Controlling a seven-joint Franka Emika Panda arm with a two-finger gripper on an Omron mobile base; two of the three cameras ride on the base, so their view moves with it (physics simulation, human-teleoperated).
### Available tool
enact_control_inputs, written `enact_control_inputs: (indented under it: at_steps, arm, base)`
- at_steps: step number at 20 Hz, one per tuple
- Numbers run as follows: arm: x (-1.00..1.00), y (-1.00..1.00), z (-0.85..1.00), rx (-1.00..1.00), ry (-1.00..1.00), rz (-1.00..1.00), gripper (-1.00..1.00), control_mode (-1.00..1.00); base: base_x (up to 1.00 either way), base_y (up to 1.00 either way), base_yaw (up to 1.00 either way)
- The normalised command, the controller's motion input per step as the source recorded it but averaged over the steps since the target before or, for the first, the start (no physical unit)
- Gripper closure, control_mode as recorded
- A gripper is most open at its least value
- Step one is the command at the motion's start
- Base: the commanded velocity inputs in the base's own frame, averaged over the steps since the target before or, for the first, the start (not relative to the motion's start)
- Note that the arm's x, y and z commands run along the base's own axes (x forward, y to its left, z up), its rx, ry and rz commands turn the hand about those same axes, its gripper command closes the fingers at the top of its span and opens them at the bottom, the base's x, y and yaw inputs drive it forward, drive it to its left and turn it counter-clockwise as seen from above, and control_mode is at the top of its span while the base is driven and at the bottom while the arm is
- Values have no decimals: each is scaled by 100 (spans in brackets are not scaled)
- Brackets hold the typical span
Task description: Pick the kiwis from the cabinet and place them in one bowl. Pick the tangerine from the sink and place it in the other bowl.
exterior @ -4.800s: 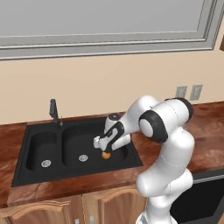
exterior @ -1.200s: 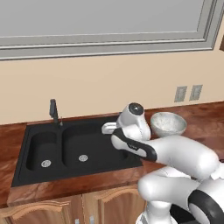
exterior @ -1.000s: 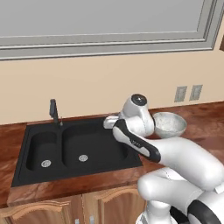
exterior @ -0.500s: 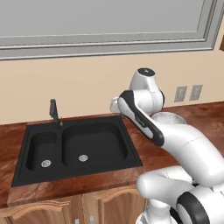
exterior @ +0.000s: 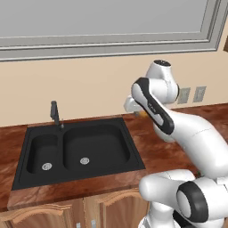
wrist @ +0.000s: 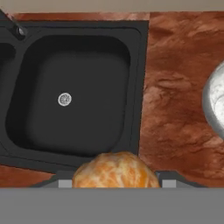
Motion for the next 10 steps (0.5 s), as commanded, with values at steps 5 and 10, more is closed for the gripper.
enact_control_inputs:
  at_steps: [5,10]
  arm:
    - [-48,-33,6,-9,0,10,100,-100]
    - [-9,-46,0,-13,-1,0,100,-100]
  base:
    - [0,0,0]
    - [0,0,0]
